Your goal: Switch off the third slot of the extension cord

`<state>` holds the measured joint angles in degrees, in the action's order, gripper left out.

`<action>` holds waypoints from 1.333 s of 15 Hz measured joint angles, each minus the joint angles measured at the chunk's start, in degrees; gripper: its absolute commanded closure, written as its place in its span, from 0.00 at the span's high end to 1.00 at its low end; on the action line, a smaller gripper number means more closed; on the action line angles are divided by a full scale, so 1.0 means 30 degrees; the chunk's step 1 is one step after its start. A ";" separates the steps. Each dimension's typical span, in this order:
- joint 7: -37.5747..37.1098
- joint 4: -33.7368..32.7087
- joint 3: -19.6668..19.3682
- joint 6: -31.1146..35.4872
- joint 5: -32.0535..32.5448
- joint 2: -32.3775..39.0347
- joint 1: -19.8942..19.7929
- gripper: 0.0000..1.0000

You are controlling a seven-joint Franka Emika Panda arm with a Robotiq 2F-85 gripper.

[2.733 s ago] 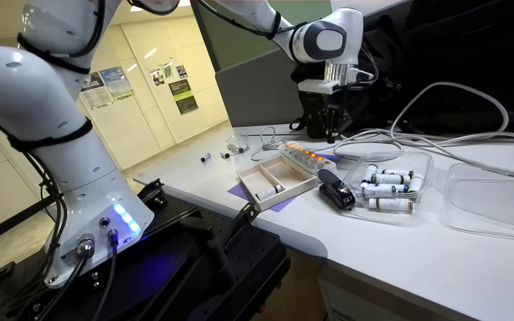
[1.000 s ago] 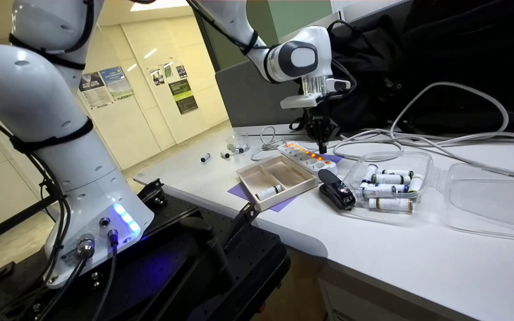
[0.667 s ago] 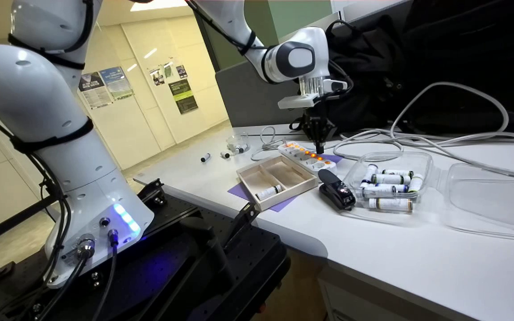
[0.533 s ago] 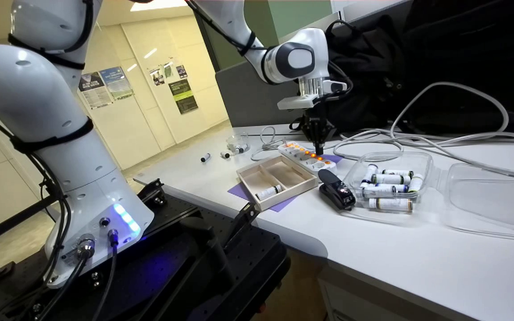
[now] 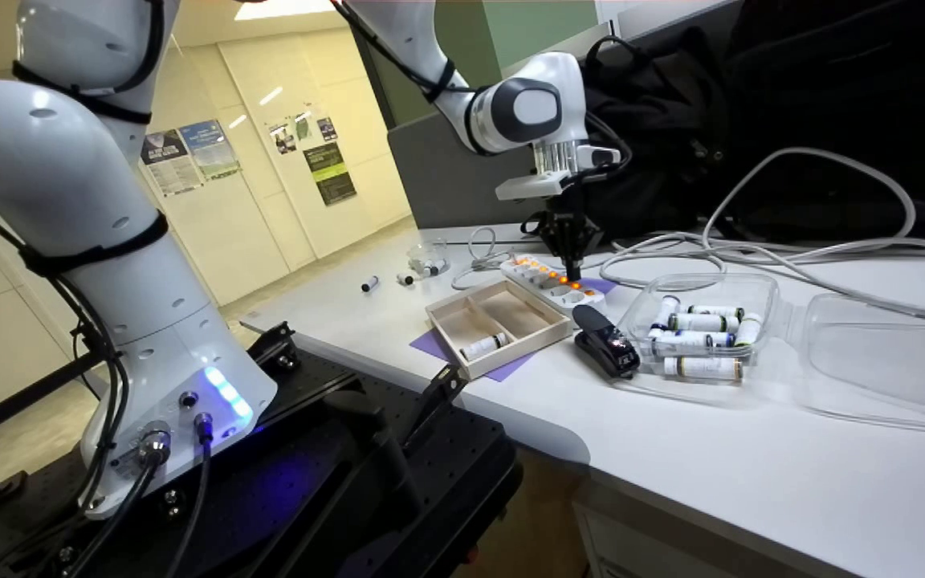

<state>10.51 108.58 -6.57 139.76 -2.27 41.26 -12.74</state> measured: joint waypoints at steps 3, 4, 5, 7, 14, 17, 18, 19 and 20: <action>-0.0011 0.0171 -0.0061 0.0122 0.0038 -0.0022 0.0001 0.00; -0.0012 0.0192 -0.0088 0.0145 0.0040 -0.0033 0.0001 0.00; -0.0013 0.0222 -0.0124 0.0172 0.0041 -0.0048 0.0001 0.00; -0.0013 0.0362 -0.0224 0.0370 0.0042 -0.0102 -0.0004 0.00; 0.0121 0.1004 -0.0207 0.1136 -0.0015 -0.0225 -0.0819 0.00; 0.0191 0.1081 -0.0080 0.1274 -0.0036 -0.0240 -0.1040 0.00; 0.0235 0.1104 -0.0035 0.1306 -0.0046 -0.0255 -0.1090 0.00; 0.0275 0.1137 0.0033 0.1368 -0.0070 -0.0273 -0.1174 0.00; 0.0313 0.1187 0.0101 0.1448 -0.0114 -0.0299 -0.1265 0.00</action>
<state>11.45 112.14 -6.27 144.10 -2.61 40.36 -16.53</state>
